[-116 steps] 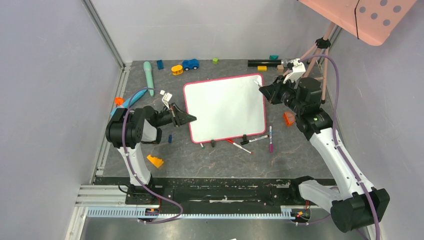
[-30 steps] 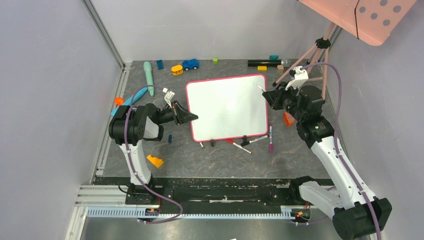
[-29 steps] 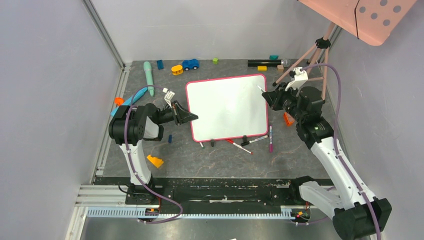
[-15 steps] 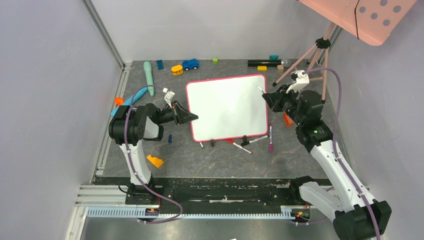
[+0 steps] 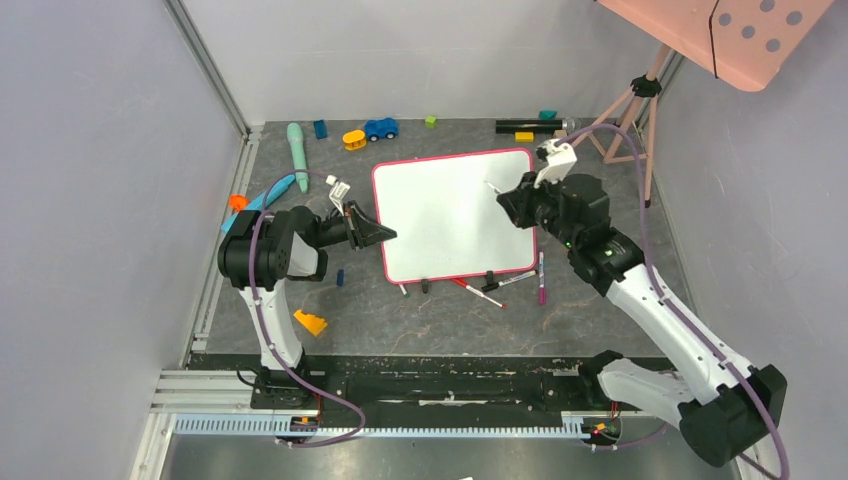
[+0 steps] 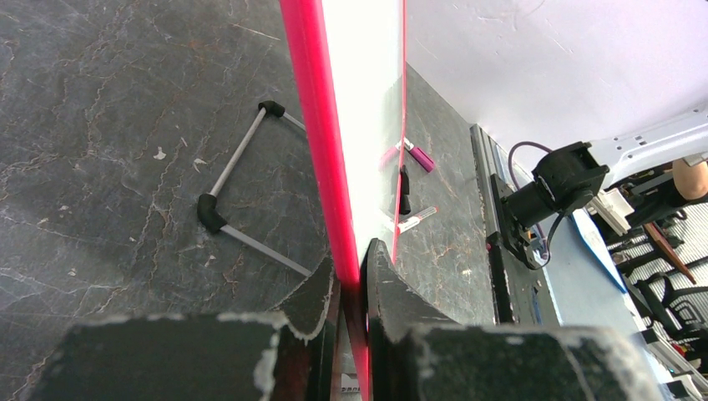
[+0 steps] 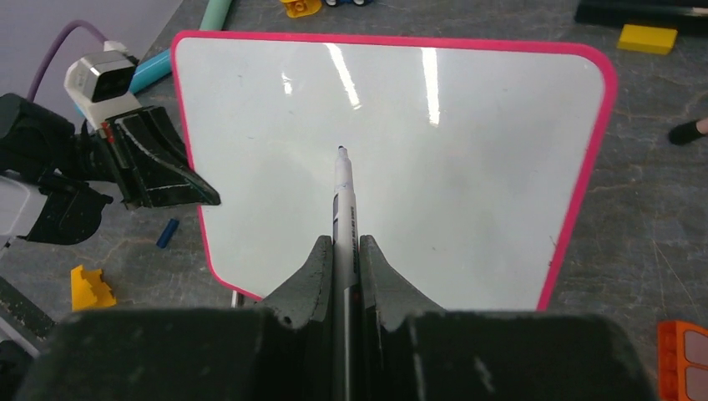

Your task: Write a sentence on the whiteboard

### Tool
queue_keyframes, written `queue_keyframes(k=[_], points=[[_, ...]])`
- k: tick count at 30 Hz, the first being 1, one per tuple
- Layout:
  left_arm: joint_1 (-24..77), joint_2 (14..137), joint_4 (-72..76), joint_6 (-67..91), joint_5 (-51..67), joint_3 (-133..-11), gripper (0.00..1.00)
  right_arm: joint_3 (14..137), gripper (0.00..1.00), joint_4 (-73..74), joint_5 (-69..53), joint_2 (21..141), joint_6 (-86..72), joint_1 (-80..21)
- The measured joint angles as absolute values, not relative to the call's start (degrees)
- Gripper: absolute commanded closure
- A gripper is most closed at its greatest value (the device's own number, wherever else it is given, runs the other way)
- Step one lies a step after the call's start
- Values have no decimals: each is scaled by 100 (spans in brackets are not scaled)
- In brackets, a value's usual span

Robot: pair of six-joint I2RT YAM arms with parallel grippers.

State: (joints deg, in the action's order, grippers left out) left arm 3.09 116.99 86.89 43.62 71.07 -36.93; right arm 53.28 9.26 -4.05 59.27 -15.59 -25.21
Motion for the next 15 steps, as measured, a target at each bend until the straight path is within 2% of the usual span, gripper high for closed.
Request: queue_keyframes(k=[10, 15], points=[[309, 11712, 8691, 4362, 7113, -3706, 98, 6438, 100, 1138, 1177, 7100, -272, -4897], [309, 11712, 8691, 4362, 7116, -3708, 98, 6882, 100, 1330, 1660, 7725, 427, -5540]])
